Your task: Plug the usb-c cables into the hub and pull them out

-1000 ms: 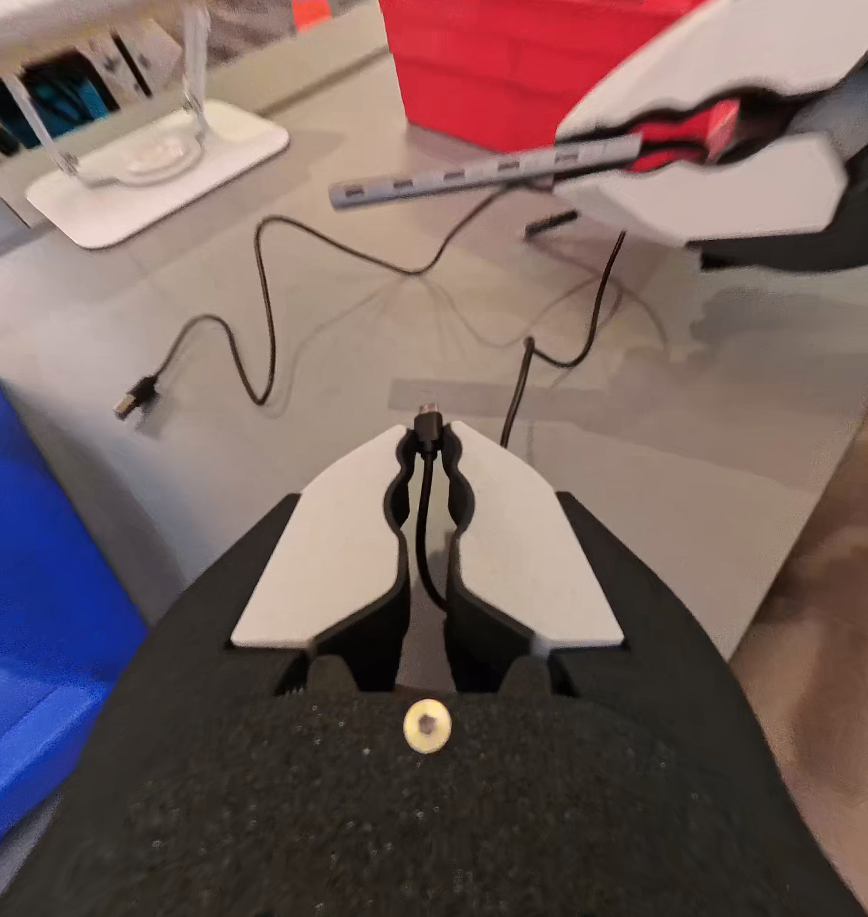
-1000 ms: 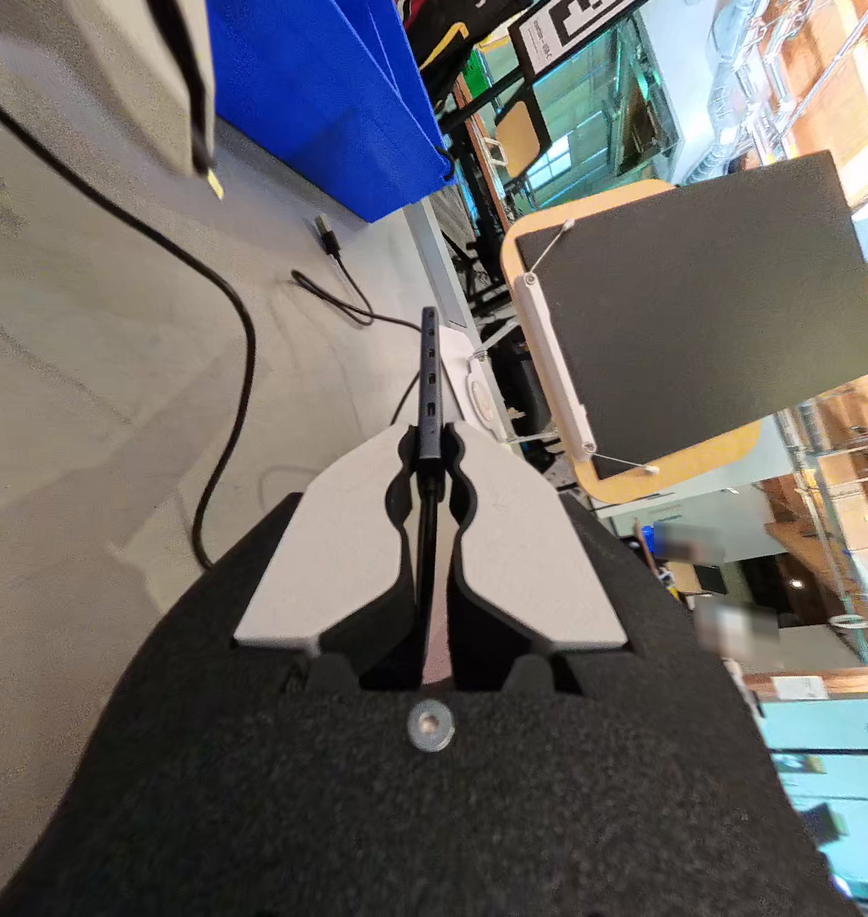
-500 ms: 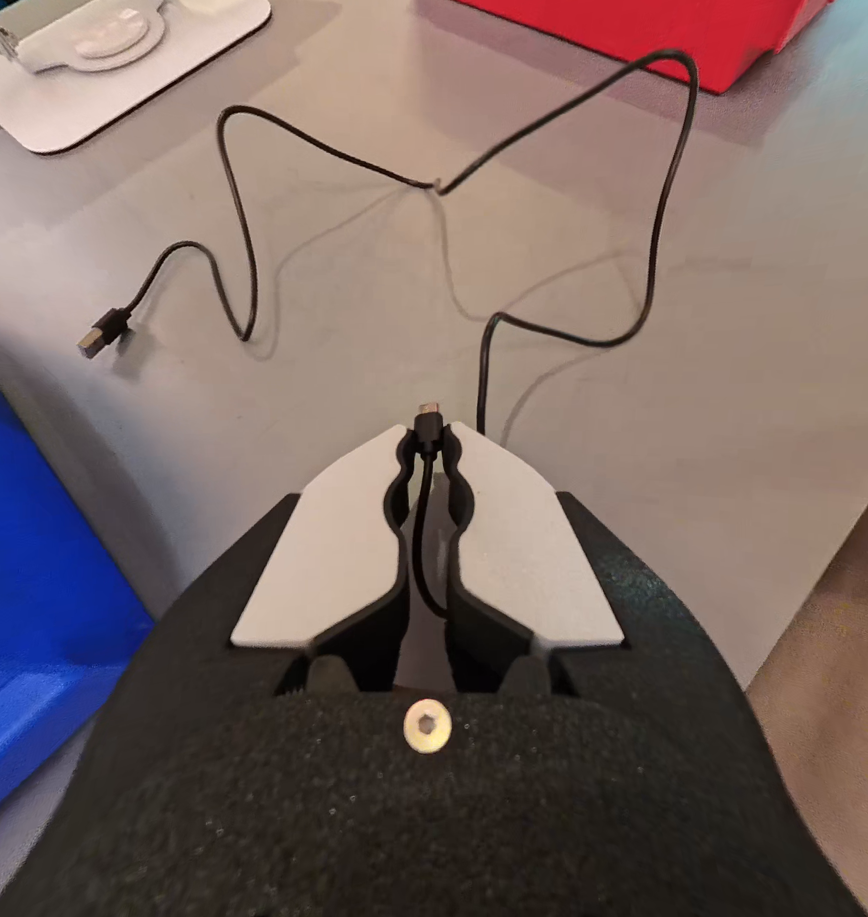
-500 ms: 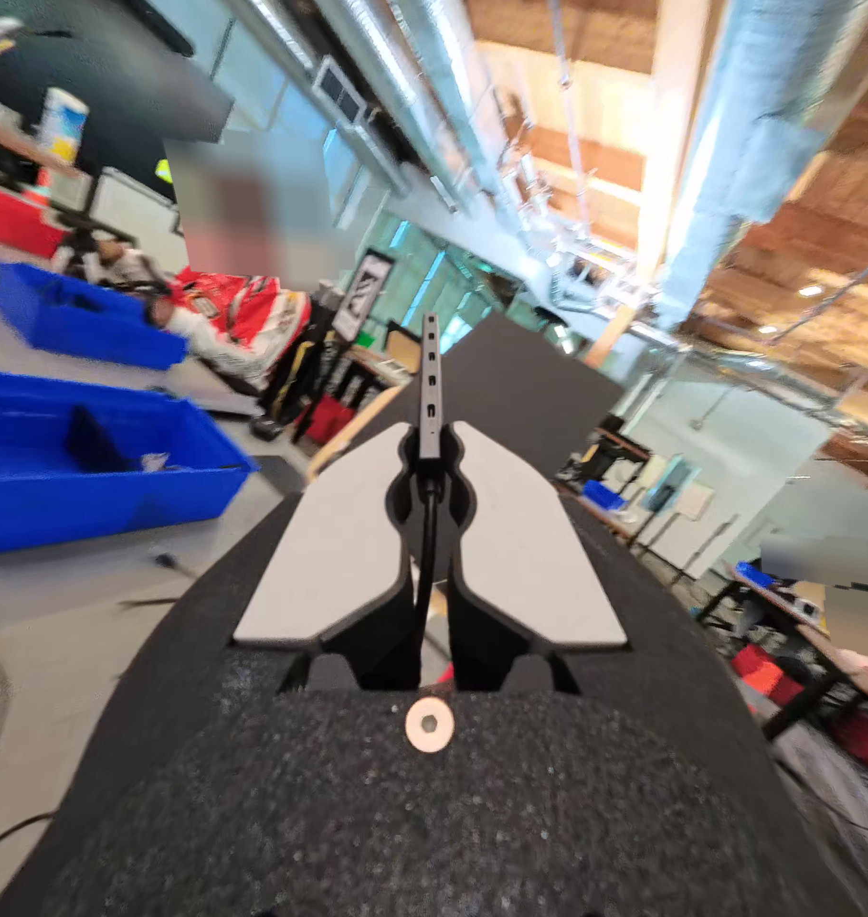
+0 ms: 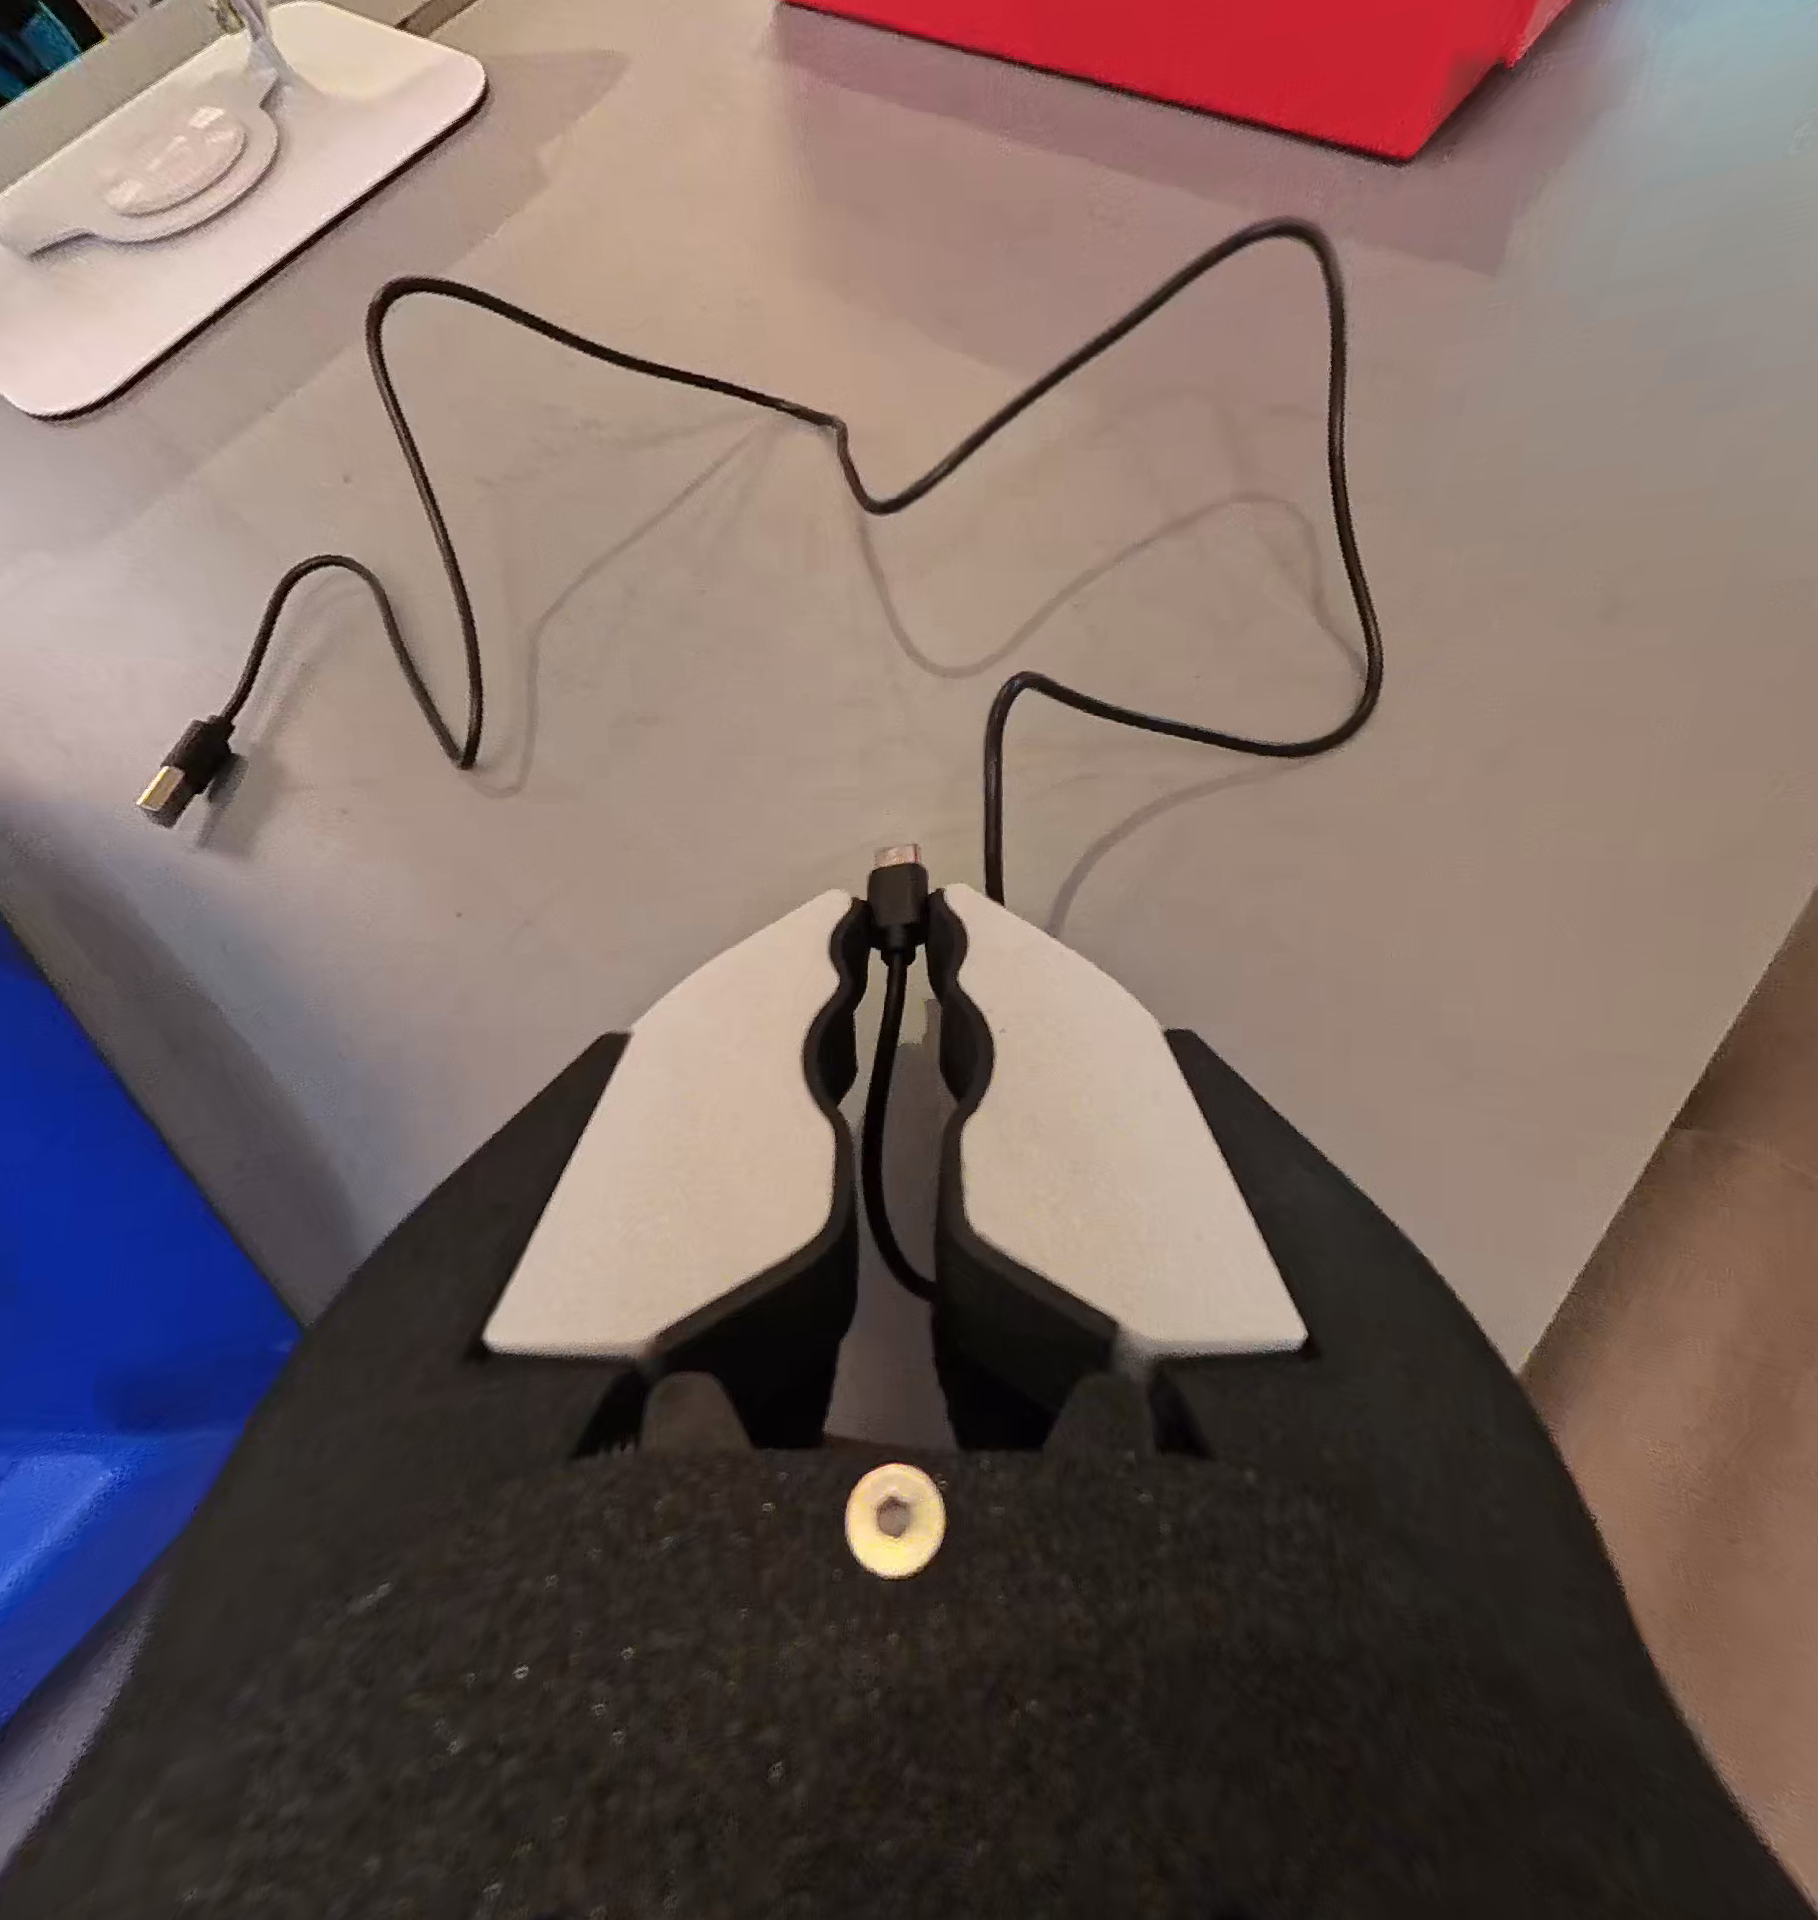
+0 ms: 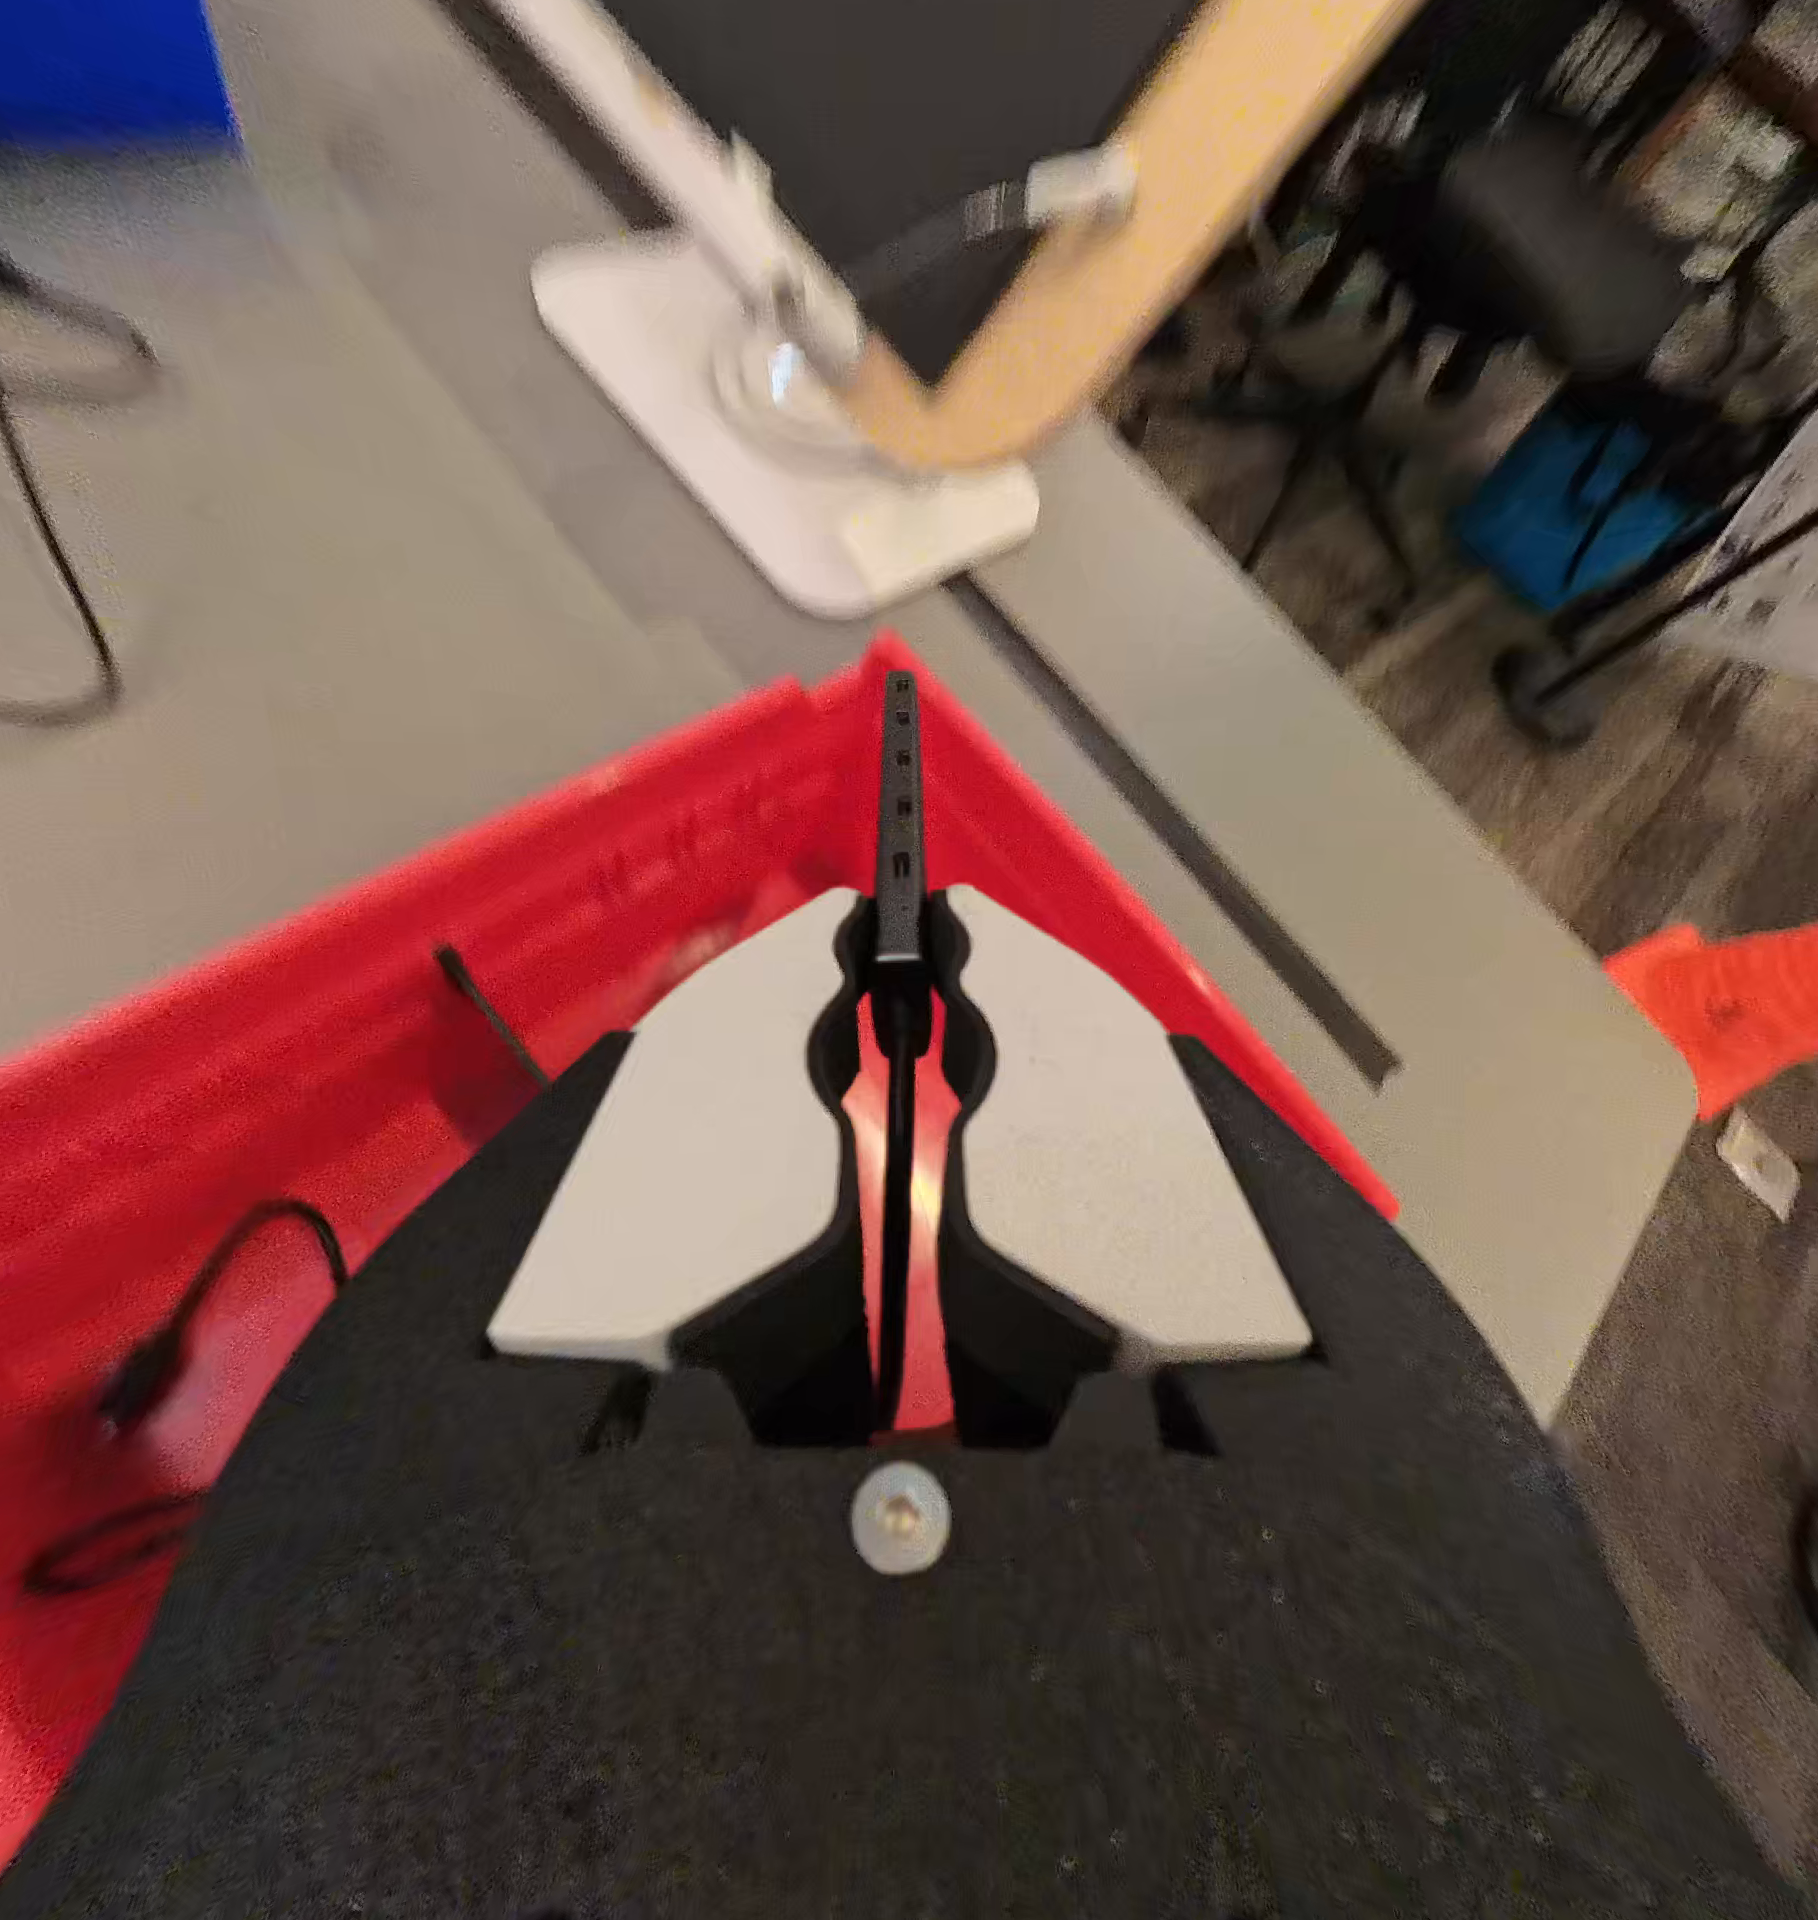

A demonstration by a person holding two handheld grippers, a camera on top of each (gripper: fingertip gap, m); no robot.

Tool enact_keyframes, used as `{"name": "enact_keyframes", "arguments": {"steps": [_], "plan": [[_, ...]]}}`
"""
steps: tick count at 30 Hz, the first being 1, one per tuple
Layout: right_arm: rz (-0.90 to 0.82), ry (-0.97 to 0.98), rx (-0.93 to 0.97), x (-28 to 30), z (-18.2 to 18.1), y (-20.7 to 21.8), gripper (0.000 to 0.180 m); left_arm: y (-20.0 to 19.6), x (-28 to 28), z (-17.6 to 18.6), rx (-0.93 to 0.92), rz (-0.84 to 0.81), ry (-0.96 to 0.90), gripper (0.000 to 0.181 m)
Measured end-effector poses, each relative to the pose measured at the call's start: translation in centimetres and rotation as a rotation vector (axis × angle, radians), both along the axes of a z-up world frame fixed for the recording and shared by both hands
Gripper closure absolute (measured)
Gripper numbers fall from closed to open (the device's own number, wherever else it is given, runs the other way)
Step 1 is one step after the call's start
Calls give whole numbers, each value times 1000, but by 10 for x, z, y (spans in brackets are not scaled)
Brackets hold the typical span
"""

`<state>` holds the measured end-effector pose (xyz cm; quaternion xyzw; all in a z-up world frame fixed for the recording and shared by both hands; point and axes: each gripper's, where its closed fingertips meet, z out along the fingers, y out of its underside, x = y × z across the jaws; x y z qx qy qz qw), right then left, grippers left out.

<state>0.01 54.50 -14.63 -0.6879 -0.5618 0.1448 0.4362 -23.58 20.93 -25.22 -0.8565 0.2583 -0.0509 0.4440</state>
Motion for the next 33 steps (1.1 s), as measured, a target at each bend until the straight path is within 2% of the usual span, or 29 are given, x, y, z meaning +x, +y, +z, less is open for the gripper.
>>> {"name": "enact_keyframes", "arguments": {"steps": [3, 6, 7, 10, 13, 17, 20, 23, 25, 28, 30, 33], "plan": [[-14, -252, -97, 19, -39, 9, 170, 1, 3, 1, 1, -9, -15, 171], [-42, -438, -73, 31, -57, 26, 170, 4, 6, 0, -7, -20, -32, 171], [-69, -521, -77, 39, -64, 33, 165, 5, 6, 0, -8, -20, -34, 171], [-207, -705, -126, 67, -73, 50, 122, 6, 4, -1, -8, -14, -37, 171], [-212, -669, -120, 67, -55, 53, 120, 7, -1, 2, 8, -1, -44, 171], [-192, -481, -79, 39, 1, 40, 115, 12, -8, 9, 46, 20, -69, 171], [-41, -292, -76, -20, 41, -11, 113, 18, -12, 8, 51, 40, -71, 171], [255, -177, -269, -89, 37, -111, 105, 32, -8, 11, 62, 66, -104, 171], [433, -177, -361, -120, 15, -177, 107, 44, 5, 14, 39, 63, -166, 171], [594, -303, -438, -140, -45, -251, 103, 47, 28, 8, -30, 31, -224, 167], [593, -378, -420, -147, -84, -269, 97, 42, 35, 6, -41, 9, -248, 158], [552, -377, -447, -158, -115, -278, 89, 33, 34, 13, -37, -38, -297, 154]]}}
